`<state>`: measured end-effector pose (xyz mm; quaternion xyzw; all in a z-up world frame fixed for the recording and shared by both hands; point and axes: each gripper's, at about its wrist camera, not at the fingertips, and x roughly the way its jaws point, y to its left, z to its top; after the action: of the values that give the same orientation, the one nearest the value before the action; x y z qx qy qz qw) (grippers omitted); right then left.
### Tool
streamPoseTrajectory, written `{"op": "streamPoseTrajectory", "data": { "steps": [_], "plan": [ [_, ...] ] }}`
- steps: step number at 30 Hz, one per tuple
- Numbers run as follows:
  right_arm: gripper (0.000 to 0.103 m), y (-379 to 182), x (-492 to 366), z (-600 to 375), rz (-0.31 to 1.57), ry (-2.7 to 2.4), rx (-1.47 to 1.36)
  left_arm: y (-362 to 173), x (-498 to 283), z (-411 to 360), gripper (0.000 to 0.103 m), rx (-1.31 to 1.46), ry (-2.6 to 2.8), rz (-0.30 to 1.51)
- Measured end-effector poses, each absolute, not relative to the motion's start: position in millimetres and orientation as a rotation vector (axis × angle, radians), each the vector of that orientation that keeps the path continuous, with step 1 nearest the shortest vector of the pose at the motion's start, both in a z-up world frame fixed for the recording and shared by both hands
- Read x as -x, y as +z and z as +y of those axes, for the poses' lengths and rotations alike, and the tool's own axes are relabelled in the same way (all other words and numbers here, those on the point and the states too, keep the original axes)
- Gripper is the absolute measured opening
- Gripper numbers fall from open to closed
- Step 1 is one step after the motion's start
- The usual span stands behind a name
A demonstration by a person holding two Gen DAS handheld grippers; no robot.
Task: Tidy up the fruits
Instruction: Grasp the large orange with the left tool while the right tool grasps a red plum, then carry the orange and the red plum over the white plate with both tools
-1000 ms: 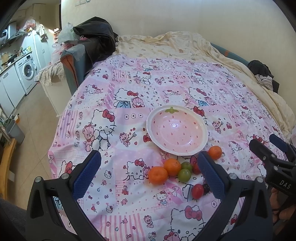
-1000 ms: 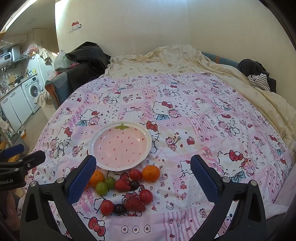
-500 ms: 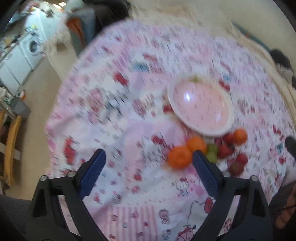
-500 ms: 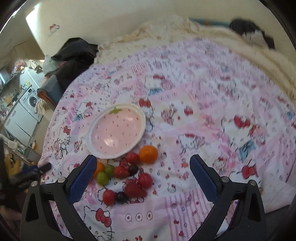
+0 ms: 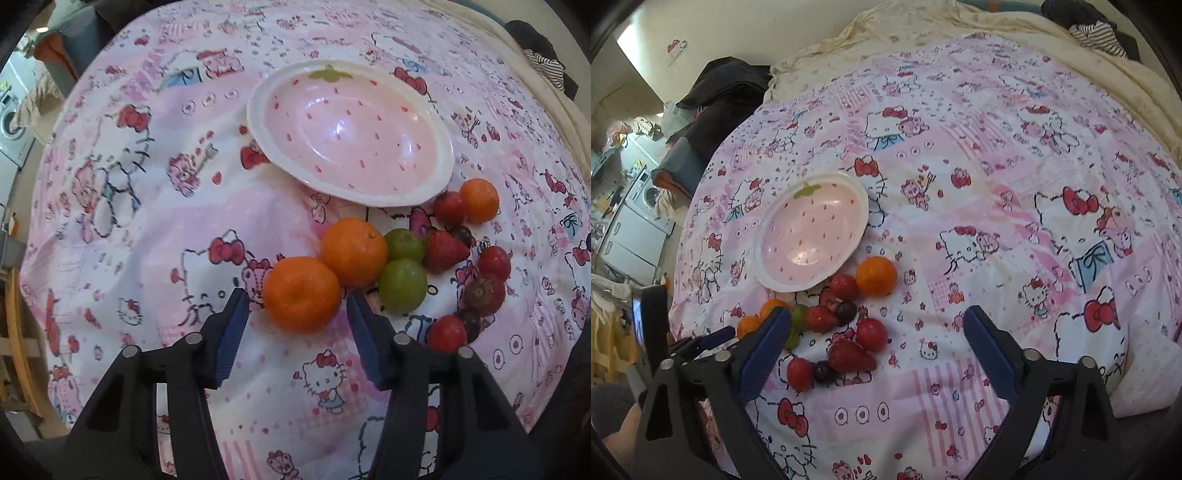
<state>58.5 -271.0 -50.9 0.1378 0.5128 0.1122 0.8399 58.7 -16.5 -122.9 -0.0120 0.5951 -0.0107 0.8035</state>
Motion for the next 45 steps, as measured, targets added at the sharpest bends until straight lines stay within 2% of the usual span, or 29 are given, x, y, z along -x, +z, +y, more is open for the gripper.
{"op": "streamPoseTrajectory", "data": {
  "steps": [2,8,9,10,12,18,24,29,31,45],
  "plan": [
    [0.092,-53.3,-59.4,-272.2,1.096,0.234,-0.306,-126.8,-59.9,-14.8,0.041,0.036,-0.025,1.283],
    [0.089,-63.0,-63.6,-274.6,1.148,0.242,-0.348,-110.6,-53.8,-11.1,0.037,0.08,-0.043,1.247],
    [0.086,-65.0,-64.5,-275.1,1.161,0.246,-0.359,-105.0,-51.2,-10.4,0.037,0.088,-0.045,1.237],
    [0.076,-68.8,-68.1,-276.7,1.188,0.264,-0.389,-97.8,-47.3,-9.9,0.037,0.086,-0.041,1.224],
    [0.067,-74.7,-76.0,-276.2,1.231,0.29,-0.415,-85.7,-38.4,-7.6,0.037,0.089,-0.03,1.204],
    [0.056,-110.0,-98.9,-261.7,1.4,0.327,-0.458,-60.6,-21.3,1.5,0.038,0.158,-0.004,1.177],
    [0.054,-128.4,-108.7,-245.5,1.458,0.294,-0.412,-44.8,-24.3,2.6,0.038,0.173,0.019,1.114],
    [0.041,-142.1,-112.9,-238.5,1.489,0.266,-0.369,-37.1,-25.1,5.4,0.038,0.173,0.041,1.083],
    [0.031,-142.3,-112.3,-239.1,1.483,0.251,-0.332,-35.7,-25.3,7.0,0.038,0.171,0.05,1.077],
    [0.031,-100.4,-106.0,-246.8,1.317,0.334,-0.448,-28.4,-26.1,5.5,0.038,0.115,0.11,1.011]
  ]
}}
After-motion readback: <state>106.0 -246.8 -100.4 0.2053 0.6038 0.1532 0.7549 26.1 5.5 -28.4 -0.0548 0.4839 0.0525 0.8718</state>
